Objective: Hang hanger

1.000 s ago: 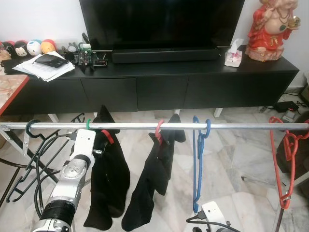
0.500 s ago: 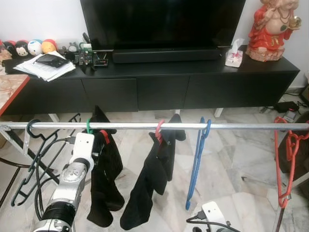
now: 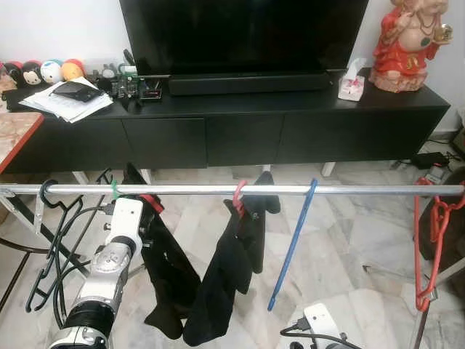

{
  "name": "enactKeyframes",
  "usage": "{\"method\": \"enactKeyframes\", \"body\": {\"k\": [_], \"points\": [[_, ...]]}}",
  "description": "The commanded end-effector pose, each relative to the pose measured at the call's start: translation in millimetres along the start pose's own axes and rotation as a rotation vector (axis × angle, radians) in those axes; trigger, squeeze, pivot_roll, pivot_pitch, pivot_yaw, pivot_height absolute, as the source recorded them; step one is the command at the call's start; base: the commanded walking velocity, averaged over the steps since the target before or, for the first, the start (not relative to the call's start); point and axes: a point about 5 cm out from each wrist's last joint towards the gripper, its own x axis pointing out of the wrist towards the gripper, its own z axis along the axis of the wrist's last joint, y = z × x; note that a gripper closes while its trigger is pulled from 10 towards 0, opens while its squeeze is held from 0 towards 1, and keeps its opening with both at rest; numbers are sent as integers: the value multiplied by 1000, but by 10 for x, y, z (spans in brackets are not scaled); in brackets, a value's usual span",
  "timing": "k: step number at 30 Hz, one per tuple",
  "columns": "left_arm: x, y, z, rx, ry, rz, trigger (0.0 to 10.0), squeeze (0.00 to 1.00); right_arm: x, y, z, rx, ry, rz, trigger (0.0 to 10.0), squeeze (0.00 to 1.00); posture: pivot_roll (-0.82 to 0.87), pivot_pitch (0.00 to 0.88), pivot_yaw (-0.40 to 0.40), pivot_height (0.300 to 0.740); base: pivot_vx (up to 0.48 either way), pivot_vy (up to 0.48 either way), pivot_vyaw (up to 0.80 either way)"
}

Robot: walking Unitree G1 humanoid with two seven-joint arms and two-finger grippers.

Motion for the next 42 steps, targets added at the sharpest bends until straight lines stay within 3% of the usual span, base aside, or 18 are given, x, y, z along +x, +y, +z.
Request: {"method": "enactKeyframes", "body": {"k": [1, 12, 17, 35, 36, 37, 38, 42], "points": [[-2, 30, -28, 4, 15, 11, 0, 0, 1, 20, -21, 0, 0, 6, 10000, 0, -20, 0, -4, 740, 0, 0, 0], [-1, 31, 12, 16, -2, 9, 0, 0, 3, 30, -18, -2, -1, 9, 10000, 0, -17, 0, -2, 740, 0, 0, 0], [-64, 58, 98, 8, -93, 19, 0, 0, 4, 33, -15, 3, -3, 8, 10000, 0, -14, 0, -2, 740, 0, 0, 0], [-232, 93, 128, 0, -167, 49, 0, 0, 4, 28, -2, 6, -6, 8, 10000, 0, -6, 0, -5, 740, 0, 0, 0], [-347, 105, 152, -3, -214, 61, 0, 0, 4, 27, -1, 10, -8, 6, 10000, 0, -10, 0, 0, 740, 0, 0, 0], [-347, 105, 152, -3, -214, 61, 0, 0, 4, 27, -1, 10, -8, 6, 10000, 0, -10, 0, 0, 740, 0, 0, 0], [-463, 127, 153, -10, -248, 74, 0, 0, 4, 26, 0, 14, -10, 4, 10000, 0, -10, 0, 1, 740, 0, 0, 0], [-661, 160, 127, -22, -287, 102, 0, 0, 3, 22, 2, 11, -10, 5, 10000, 0, -7, 0, 0, 740, 0, 0, 0]]}}
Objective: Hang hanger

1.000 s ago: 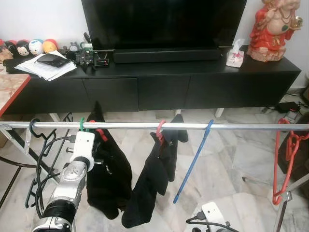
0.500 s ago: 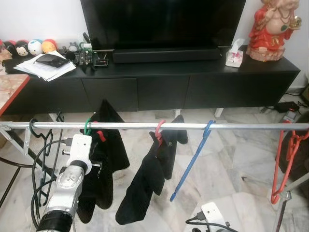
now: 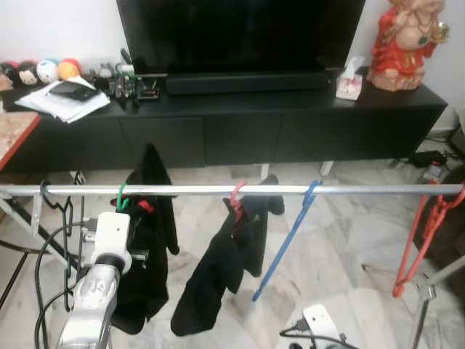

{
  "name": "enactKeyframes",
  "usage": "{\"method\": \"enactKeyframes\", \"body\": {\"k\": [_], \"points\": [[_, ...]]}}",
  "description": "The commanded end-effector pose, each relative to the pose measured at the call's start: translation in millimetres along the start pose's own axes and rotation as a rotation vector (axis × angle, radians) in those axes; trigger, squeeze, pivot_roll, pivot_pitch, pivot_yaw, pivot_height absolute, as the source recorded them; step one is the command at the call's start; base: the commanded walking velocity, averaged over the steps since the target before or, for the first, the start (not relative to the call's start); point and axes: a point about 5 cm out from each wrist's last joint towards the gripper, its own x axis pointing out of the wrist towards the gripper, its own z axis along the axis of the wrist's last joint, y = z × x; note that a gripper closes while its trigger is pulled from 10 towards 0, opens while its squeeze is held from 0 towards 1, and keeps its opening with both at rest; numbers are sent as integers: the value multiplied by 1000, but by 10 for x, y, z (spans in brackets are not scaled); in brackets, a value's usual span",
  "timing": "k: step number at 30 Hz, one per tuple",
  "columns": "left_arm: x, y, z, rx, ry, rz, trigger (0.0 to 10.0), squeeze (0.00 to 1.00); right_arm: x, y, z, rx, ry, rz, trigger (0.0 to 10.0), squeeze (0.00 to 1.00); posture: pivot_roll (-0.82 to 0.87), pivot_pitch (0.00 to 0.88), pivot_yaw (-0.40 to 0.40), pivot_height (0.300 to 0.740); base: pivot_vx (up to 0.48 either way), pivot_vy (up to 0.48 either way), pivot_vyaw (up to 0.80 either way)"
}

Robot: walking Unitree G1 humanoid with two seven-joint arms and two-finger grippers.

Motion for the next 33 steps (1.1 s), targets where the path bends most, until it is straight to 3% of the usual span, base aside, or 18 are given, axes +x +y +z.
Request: {"method": "enactKeyframes", "body": {"k": [1, 5, 8, 9, 10, 12, 13, 14, 30, 33], "points": [[-29, 56, 179, -5, -101, 34, 0, 0, -2, -3, -10, 14, -2, -1, 10000, 0, -7, 0, 0, 740, 0, 0, 0], [-227, 51, 158, 5, -108, 42, 0, 0, -2, -9, -3, 12, -5, -2, 10000, 0, -7, 0, -2, 740, 0, 0, 0], [-375, 2, 18, 33, -46, 22, 0, 0, -2, -10, 0, 10, -6, -2, 10000, 0, -6, 0, -1, 740, 0, 0, 0], [-410, -17, -34, 42, -24, 14, 353, 0, -2, -11, 2, 9, -6, -2, 10000, 0, -7, 0, -1, 740, 0, 0, 0], [-441, -36, -87, 45, -4, 5, 2431, 0, -2, -11, 3, 10, -6, -2, 10000, 0, -7, 0, -1, 740, 0, 0, 0], [-465, -48, -119, 46, 10, -1, 2431, 0, -2, -11, 3, 10, -6, -2, 10000, 0, -7, 0, -1, 740, 0, 0, 0], [-504, -66, -204, 44, 42, 3, 6745, 0, -2, -10, 5, 9, -7, -2, 10000, 0, -9, 0, -1, 740, 0, 0, 0], [-514, -70, -230, 37, 50, 12, 10000, 0, -2, -11, 5, 10, -8, -3, 10000, 0, -9, 0, -1, 740, 0, 0, 0], [-613, -234, -709, 41, 238, 21, 10000, 0, 0, -3, 7, 19, -12, -6, 10000, 0, -9, 0, 5, 740, 0, 0, 0], [-600, -219, -874, -4, 314, 56, 10000, 0, 0, -3, 8, 20, -13, -6, 10000, 0, -10, 0, 5, 740, 0, 0, 0]]}}
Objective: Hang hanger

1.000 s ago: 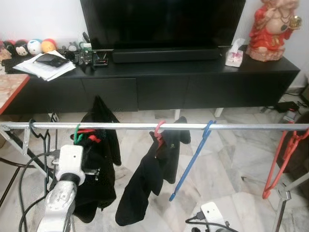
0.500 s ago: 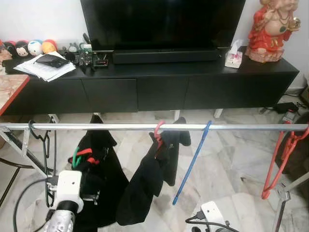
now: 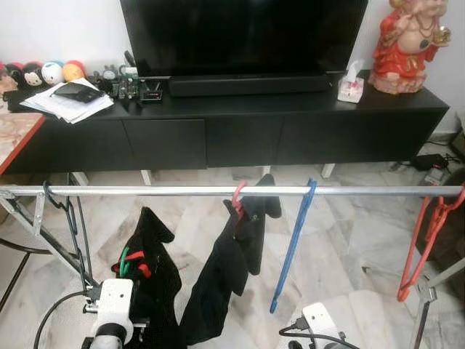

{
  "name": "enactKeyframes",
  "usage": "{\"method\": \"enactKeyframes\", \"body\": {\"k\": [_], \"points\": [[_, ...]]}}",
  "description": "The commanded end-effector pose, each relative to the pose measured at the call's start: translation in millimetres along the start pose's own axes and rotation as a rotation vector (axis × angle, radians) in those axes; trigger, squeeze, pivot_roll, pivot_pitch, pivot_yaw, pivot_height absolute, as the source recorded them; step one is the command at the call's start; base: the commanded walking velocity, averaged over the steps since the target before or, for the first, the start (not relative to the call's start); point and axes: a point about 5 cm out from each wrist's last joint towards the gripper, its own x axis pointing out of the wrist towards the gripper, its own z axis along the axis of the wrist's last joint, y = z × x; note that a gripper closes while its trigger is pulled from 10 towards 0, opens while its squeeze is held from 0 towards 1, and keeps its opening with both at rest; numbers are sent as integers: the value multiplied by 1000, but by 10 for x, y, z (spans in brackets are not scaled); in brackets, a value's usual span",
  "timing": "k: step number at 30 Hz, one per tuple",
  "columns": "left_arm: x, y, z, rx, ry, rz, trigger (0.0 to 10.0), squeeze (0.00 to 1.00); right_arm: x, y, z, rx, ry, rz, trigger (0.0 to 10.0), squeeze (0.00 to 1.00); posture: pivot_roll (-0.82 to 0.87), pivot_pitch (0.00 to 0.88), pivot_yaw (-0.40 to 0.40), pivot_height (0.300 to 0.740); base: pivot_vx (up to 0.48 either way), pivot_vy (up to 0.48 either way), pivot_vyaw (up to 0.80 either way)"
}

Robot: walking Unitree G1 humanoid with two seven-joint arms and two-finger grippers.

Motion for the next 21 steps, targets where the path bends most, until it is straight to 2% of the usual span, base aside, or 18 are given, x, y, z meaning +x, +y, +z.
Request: {"method": "enactKeyframes", "body": {"k": [1, 4, 12, 21], "points": [[74, 78, -43, -13, 20, 59, 10000, 0, -2, -7, -6, 26, -7, -9, 10000, 0, -29, 0, 11, 740, 0, 0, 0], [137, 106, 9, -25, -2, 77, 10000, 0, -4, -15, -12, 35, -10, -18, 10000, 0, -31, 0, 15, 740, 0, 0, 0], [181, 91, 132, -37, -77, 78, 10000, 0, -3, -3, -27, 40, -10, -18, 10000, 0, -44, 0, 31, 740, 0, 0, 0], [197, 36, 138, -33, -108, 60, 10000, 0, -2, 9, -37, 50, -13, -22, 10000, 0, -46, 0, 42, 740, -27, 0, 0]]}}
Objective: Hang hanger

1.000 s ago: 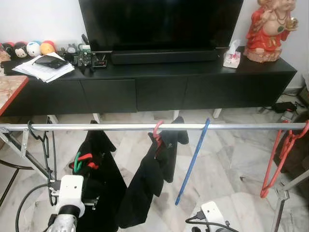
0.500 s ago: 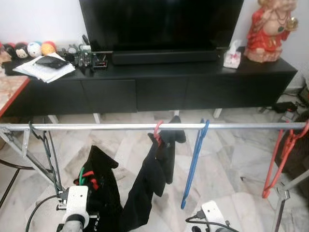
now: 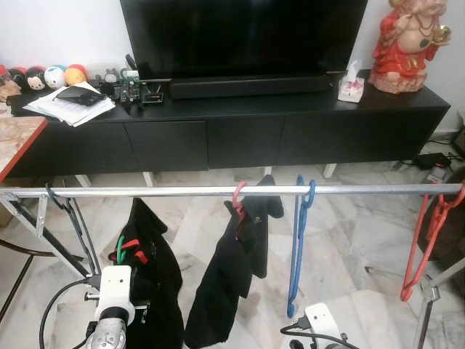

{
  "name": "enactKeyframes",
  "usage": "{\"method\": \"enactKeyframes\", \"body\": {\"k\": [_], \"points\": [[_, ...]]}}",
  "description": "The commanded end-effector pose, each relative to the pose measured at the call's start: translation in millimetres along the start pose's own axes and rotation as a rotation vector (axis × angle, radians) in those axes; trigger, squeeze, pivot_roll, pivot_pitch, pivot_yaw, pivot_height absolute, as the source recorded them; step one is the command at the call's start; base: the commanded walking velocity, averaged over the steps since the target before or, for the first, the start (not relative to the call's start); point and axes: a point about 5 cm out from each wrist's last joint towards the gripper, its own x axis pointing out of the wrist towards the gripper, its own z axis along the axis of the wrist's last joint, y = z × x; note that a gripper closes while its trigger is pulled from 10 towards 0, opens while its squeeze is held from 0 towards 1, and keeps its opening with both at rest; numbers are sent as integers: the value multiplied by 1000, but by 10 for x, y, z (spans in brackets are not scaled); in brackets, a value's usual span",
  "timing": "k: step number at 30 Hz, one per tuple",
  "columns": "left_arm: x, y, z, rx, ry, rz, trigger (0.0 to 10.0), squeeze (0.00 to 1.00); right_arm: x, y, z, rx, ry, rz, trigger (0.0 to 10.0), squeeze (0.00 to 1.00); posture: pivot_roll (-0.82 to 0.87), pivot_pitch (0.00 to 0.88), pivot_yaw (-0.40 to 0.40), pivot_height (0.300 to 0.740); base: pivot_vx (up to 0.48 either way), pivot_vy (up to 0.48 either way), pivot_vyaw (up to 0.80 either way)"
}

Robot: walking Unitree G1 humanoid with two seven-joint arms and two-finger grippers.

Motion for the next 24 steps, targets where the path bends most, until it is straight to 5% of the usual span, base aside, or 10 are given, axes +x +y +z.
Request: {"method": "enactKeyframes", "body": {"k": [1, 24], "points": [[-3, 5, 10, -3, -16, 4, 10000, 0, 2, 19, -4, 13, -10, 1, 10000, 0, -46, 0, 42, 740, -247, 0, 0], [4, -1, 27, -10, -35, 6, 10000, 0, 2, 27, -14, 18, -11, -1, 10000, 0, -42, 0, 46, 740, -283, 0, 0]]}}
